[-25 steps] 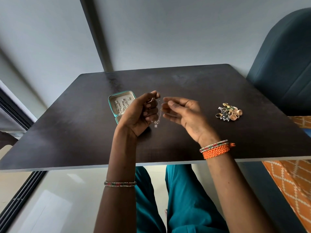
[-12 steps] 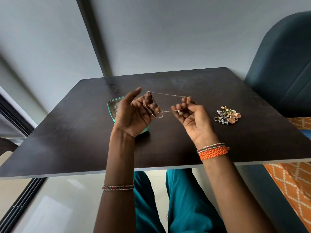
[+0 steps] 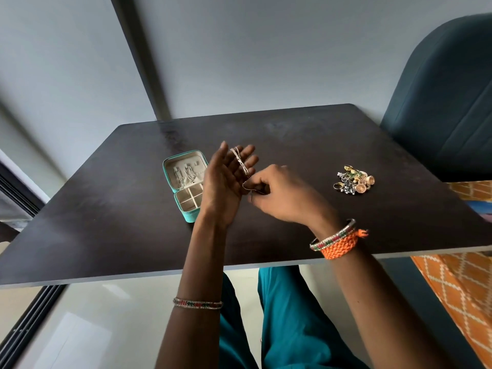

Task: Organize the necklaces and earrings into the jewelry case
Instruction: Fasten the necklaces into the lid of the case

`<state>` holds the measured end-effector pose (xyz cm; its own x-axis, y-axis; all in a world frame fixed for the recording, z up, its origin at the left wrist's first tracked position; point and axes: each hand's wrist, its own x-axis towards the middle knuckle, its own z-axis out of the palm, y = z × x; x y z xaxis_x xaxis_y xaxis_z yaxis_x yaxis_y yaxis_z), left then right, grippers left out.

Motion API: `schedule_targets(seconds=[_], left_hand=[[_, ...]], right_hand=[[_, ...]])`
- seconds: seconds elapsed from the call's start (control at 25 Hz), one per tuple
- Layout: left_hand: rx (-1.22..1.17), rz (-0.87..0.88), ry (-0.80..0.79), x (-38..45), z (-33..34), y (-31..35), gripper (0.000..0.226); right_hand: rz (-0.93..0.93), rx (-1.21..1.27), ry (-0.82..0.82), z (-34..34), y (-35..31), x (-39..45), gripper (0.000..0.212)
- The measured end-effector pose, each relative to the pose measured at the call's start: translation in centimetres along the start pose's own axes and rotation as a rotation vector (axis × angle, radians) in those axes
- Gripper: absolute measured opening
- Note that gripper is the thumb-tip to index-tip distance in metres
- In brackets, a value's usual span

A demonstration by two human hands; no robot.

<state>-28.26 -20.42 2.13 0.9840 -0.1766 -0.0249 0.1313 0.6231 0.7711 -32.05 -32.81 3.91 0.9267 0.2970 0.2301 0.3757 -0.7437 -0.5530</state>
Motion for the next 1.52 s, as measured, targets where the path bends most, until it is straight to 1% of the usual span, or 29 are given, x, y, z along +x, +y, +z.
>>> schedule_targets(seconds=[0.04, 0.12, 0.2, 0.28, 0.32, 0.4, 0.48, 0.52, 0.6, 0.68, 0.76, 0.84, 0.92, 1.0, 1.04, 1.12, 1.24, 1.28, 1.36, 1.4, 1.44, 1.52], left_hand=[[0.098, 0.017, -0.011, 0.0, 0.1, -0.3, 0.028], [0.304, 0.145, -0.019, 0.0, 0.1, -0.7, 0.019], [0.439, 0.287, -0.036, 0.2, 0.0, -0.6, 0.023], [0.534, 0.329, -0.068, 0.1, 0.4, -0.3, 0.023], [0.542, 0.313, -0.084, 0.0, 0.7, -0.2, 0.024], [0.443, 0.216, -0.100, -0.6, 1.4, -0.1, 0.026], [0.336, 0.137, -0.106, -1.0, 1.5, -0.2, 0.022], [0.337, 0.111, -0.115, -1.1, 1.3, -0.1, 0.018], [0.440, 0.067, -0.137, -1.2, 0.8, -0.1, 0.012], [0.573, 0.036, -0.149, -1.3, 0.6, -0.2, 0.014], [0.582, 0.028, -0.169, -1.6, 0.5, -0.6, 0.015], [0.447, 0.041, -0.196, -1.9, 0.3, -1.1, 0.018], [0.311, 0.034, -0.203, -2.0, 0.1, -1.0, 0.021], [0.276, 0.000, -0.214, -1.9, 0.2, -0.6, 0.022], [0.285, -0.018, -0.215, -1.8, 0.3, -0.4, 0.022], [0.352, -0.056, -0.202, -1.5, 0.5, 0.2, 0.023], [0.508, -0.129, -0.210, -1.2, 0.5, 1.0, 0.035], [0.538, -0.149, -0.225, -1.2, 0.5, 1.3, 0.034], [0.612, -0.167, -0.238, -1.1, 0.7, 1.9, 0.022], [0.665, -0.163, -0.232, -1.1, 0.8, 2.2, 0.018], [0.710, -0.158, -0.223, -1.0, 0.9, 2.5, 0.019], [0.769, -0.146, -0.203, -1.1, 1.0, 2.7, 0.029]], right_hand=[[-0.007, -0.001, -0.016, -0.7, 0.0, 0.3, 0.015], [-0.038, 0.065, 0.031, -2.1, 0.3, 1.0, 0.012], [-0.088, 0.127, 0.116, -2.9, 0.7, 1.7, 0.011], [-0.153, 0.114, 0.197, -3.1, 1.0, 2.1, 0.010], [-0.181, 0.111, 0.243, -3.0, 1.3, 2.3, 0.009], [-0.195, 0.173, 0.319, -3.2, 2.0, 2.8, 0.005], [-0.223, 0.260, 0.357, -2.8, 2.7, 3.0, 0.005], [-0.242, 0.297, 0.379, -2.4, 2.9, 3.0, 0.006], [-0.269, 0.344, 0.424, -1.3, 3.3, 3.0, 0.007], [-0.273, 0.413, 0.442, -0.5, 3.8, 3.1, 0.009], [-0.200, 0.601, 0.379, -0.1, 4.4, 3.4, 0.009], [-0.077, 0.797, 0.274, 0.2, 4.9, 3.2, 0.007], [0.039, 1.034, 0.140, 0.9, 5.1, 2.5, 0.015], [0.123, 1.277, 0.024, 1.3, 5.1, 1.7, 0.025], [0.146, 1.360, -0.014, 1.3, 5.0, 1.4, 0.025], [0.159, 1.438, -0.077, 1.3, 5.1, 1.0, 0.019], [0.123, 1.486, -0.193, 2.0, 5.5, 0.9, 0.030], [0.112, 1.513, -0.219, 2.2, 5.7, 0.9, 0.034], [0.094, 1.555, -0.249, 2.6, 5.9, 1.0, 0.043], [0.091, 1.553, -0.250, 2.7, 6.0, 1.0, 0.043], [0.090, 1.541, -0.242, 2.8, 6.0, 1.0, 0.039], [0.089, 1.504, -0.208, 2.9, 5.9, 0.9, 0.028]])
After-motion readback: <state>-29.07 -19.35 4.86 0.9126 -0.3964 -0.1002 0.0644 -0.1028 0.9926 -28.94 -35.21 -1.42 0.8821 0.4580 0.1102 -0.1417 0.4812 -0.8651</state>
